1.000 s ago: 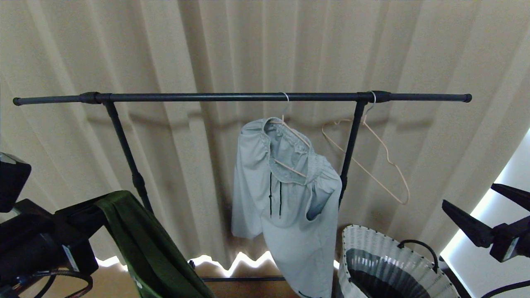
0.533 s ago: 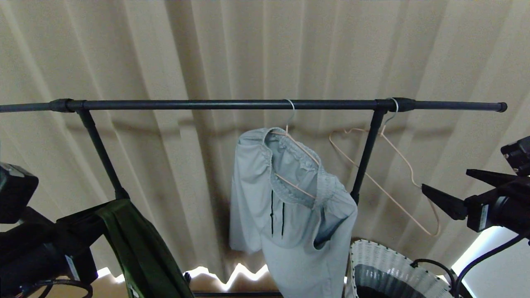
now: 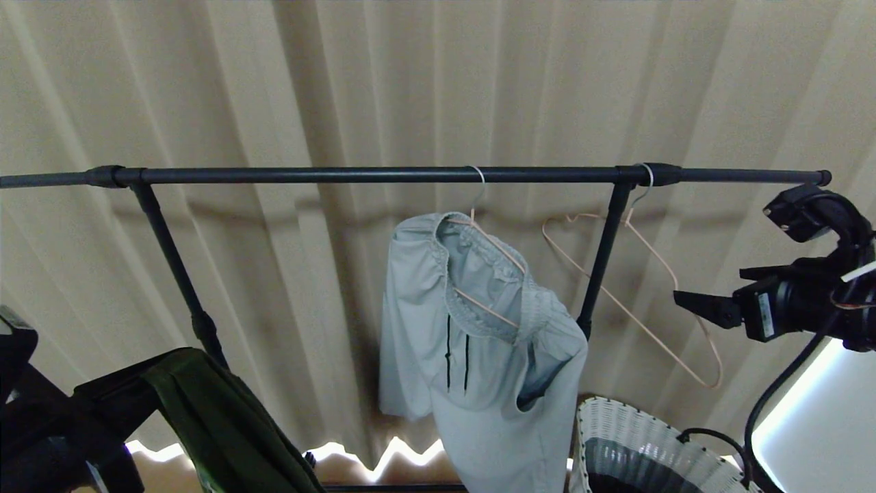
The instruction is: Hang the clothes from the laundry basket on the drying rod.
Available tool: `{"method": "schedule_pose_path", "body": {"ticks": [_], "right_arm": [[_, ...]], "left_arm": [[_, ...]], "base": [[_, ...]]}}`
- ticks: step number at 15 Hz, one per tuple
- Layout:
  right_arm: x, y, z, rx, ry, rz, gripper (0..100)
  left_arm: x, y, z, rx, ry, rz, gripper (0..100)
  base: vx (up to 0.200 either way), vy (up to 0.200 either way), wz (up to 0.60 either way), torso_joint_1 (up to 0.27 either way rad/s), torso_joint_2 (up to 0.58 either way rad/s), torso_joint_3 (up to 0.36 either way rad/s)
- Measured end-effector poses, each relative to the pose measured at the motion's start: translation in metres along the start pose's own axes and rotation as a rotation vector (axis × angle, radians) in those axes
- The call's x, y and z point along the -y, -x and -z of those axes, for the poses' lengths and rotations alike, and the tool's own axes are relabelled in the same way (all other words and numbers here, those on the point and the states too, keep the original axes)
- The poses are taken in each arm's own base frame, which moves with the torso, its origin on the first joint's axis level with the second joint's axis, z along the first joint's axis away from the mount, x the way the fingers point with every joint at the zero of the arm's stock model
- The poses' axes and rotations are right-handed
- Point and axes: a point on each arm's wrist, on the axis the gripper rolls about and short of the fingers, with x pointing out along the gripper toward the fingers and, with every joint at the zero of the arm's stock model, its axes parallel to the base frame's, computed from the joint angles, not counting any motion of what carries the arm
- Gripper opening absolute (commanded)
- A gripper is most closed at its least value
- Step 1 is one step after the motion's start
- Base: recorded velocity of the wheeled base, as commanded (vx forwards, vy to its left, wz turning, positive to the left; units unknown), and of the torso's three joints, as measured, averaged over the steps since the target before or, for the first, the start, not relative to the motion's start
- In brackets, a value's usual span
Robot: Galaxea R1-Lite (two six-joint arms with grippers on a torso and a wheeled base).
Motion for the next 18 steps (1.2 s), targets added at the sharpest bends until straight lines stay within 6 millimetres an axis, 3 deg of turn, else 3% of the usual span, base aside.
{"method": "schedule_pose_path", "body": {"ticks": [6,13,14,18], "right_arm": [[0.001,-0.054,-0.002,-0.096,-0.058,-0.019,100],[0.002,-0.074,-0.003,-0.121,-0.093,-0.016,100],[0.002,-0.077,-0.003,-0.125,-0.094,-0.017,0],[0.0,-0.081,-0.004,-0.128,-0.091,-0.022,0]], "left_arm": [[0.0,0.002,-0.001,0.009,0.002,-0.002,0],[-0.001,0.004,-0.002,0.021,0.003,-0.004,0],[-0.001,0.005,-0.002,0.023,0.003,-0.005,0],[-0.001,0.005,-0.002,0.026,0.004,-0.005,0]], "base": [[0.0,0.0,0.0,0.0,0.0,0.0],[0.0,0.0,0.0,0.0,0.0,0.0],[0.0,0.0,0.0,0.0,0.0,0.0],[0.0,0.0,0.0,0.0,0.0,0.0]]}}
